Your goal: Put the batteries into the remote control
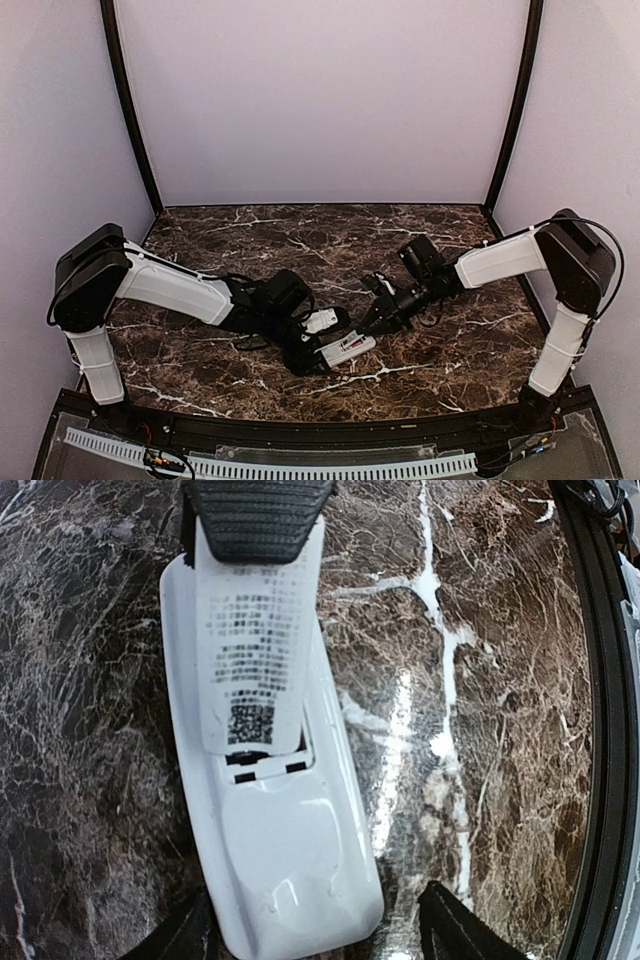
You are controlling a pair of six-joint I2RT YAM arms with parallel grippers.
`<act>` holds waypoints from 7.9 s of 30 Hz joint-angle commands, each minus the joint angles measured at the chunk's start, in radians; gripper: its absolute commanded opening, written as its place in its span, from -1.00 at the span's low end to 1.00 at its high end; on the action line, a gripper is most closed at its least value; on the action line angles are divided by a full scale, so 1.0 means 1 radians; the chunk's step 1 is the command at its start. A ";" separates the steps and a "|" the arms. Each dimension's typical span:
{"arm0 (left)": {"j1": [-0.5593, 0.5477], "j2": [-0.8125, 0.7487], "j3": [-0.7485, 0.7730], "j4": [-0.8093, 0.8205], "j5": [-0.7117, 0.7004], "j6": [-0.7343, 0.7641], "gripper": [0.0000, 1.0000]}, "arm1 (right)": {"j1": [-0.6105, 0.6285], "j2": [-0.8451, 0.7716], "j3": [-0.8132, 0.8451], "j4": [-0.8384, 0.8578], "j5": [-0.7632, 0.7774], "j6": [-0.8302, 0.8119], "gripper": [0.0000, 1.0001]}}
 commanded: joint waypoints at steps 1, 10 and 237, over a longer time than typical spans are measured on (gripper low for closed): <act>-0.025 0.035 -0.029 -0.057 -0.047 -0.017 0.36 | -0.008 0.023 0.022 -0.037 -0.014 -0.052 -1.00; -0.054 0.053 -0.032 -0.095 -0.111 0.000 0.23 | -0.008 0.028 0.012 -0.055 -0.036 -0.081 -1.00; -0.091 0.053 -0.041 -0.088 -0.145 0.012 -0.84 | -0.001 0.012 -0.058 -0.058 -0.024 0.005 -1.00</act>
